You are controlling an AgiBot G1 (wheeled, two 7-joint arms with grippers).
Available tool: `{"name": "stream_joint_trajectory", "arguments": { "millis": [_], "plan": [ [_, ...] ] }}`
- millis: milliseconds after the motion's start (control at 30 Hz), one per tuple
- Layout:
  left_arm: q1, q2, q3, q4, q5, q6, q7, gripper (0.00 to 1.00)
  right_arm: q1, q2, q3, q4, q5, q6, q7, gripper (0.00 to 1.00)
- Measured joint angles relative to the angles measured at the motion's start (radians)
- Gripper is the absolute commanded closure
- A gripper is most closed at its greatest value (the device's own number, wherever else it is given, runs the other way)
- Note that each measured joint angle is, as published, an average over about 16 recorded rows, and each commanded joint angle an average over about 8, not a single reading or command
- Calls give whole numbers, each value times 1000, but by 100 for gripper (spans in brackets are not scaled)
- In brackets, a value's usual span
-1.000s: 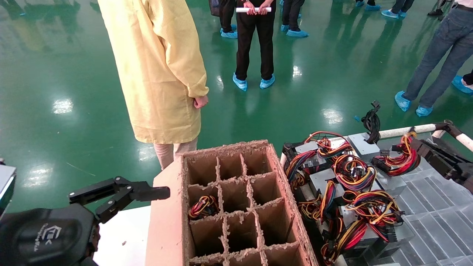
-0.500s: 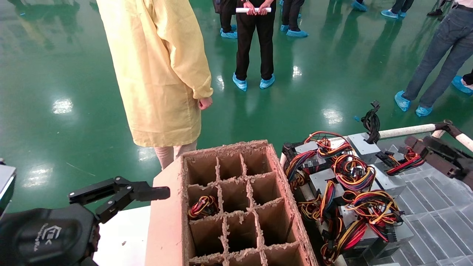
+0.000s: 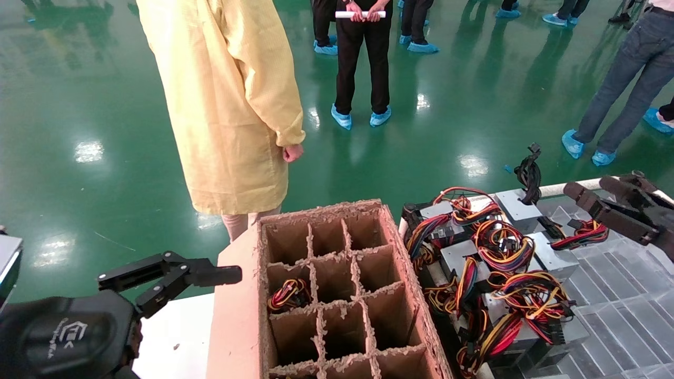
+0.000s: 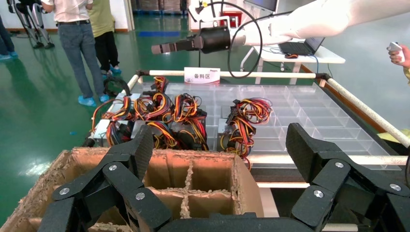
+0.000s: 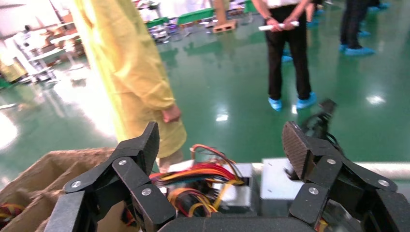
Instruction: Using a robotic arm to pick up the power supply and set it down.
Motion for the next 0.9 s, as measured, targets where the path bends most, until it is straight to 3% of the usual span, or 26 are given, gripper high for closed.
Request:
{"name": "stream_joint_trajectory", "arguments": {
  "millis": [900],
  "plan": [
    [0, 0, 0, 0, 0, 0, 0, 0, -100, 36, -85, 513, 71, -65, 156, 0]
  ]
}}
